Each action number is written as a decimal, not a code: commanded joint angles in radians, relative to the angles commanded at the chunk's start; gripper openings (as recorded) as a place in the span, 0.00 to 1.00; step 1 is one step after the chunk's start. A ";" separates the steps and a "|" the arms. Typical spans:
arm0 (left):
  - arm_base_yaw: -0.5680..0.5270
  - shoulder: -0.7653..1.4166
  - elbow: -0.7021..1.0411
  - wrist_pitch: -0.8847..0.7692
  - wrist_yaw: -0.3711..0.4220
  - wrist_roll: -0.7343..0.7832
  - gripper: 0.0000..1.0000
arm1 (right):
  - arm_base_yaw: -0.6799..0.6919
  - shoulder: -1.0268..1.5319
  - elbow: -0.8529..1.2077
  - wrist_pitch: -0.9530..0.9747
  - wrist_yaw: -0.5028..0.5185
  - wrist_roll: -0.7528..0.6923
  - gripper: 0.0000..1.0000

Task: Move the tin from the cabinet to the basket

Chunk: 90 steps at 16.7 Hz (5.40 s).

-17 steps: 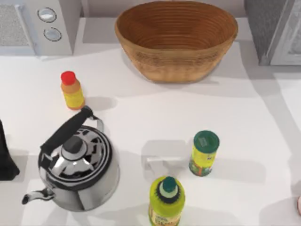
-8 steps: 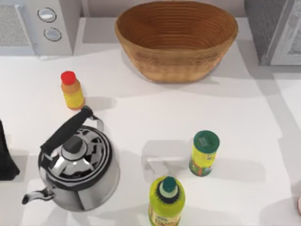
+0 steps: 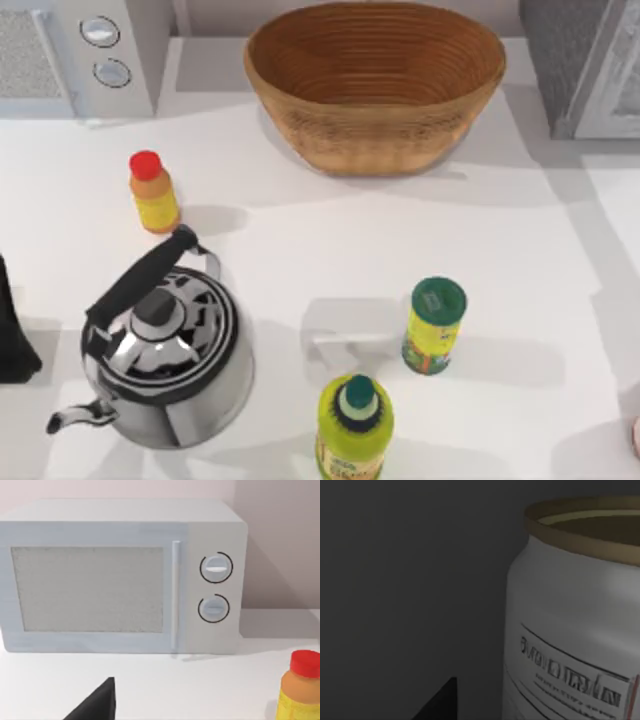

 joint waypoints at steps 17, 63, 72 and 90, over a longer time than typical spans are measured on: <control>0.000 0.000 0.000 0.000 0.000 0.000 1.00 | 0.000 0.000 0.000 0.000 0.000 0.000 0.00; 0.000 0.000 0.000 0.000 0.000 0.000 1.00 | -0.143 -1.730 -2.122 0.330 -0.171 -0.014 0.00; 0.000 0.000 0.000 0.000 0.000 0.000 1.00 | -0.172 -1.820 -2.235 0.392 -0.203 -0.013 0.00; 0.000 0.000 0.000 0.000 0.000 0.000 1.00 | 0.162 -0.724 -1.461 0.715 0.142 -0.003 0.00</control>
